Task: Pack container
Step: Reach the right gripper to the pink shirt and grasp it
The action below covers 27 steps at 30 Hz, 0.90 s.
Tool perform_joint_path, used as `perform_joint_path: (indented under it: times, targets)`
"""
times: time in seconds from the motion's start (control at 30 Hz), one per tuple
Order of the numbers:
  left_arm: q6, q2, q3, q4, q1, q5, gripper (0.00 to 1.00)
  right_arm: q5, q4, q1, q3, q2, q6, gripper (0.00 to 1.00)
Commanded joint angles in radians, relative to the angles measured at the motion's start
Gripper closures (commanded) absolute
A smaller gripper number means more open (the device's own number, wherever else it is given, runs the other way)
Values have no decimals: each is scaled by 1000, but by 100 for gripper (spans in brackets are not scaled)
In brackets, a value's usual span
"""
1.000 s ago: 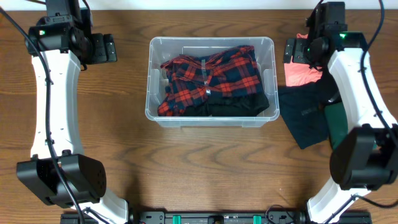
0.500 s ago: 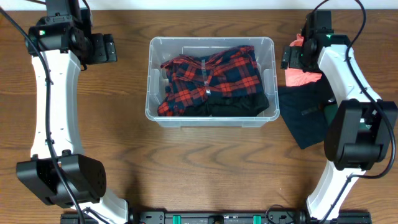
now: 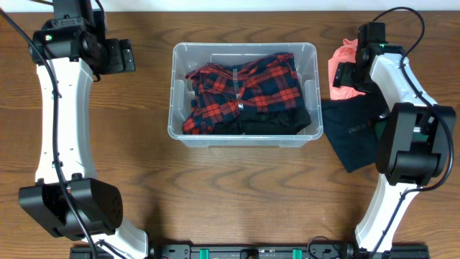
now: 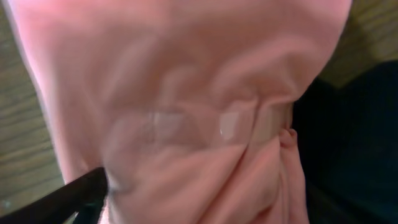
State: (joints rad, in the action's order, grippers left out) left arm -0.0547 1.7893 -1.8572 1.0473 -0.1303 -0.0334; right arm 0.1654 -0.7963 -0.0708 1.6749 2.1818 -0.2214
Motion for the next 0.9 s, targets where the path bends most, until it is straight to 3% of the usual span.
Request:
perform_joint_path:
  times: [0.0, 0.1, 0.2, 0.43, 0.87]
  targets:
    - [8, 7, 6, 3, -3, -5, 2, 3, 2, 0, 18, 39, -17, 24]
    - [8, 7, 6, 3, -3, -5, 2, 3, 8, 0, 18, 39, -17, 35]
    - [8, 7, 6, 3, -3, -5, 2, 3, 10, 0, 19, 38, -17, 37]
    - [8, 7, 6, 3, -3, -5, 2, 3, -29, 0, 54, 32, -17, 29]
    - [8, 7, 6, 3, -3, -5, 2, 3, -45, 29, 129, 33, 1, 28]
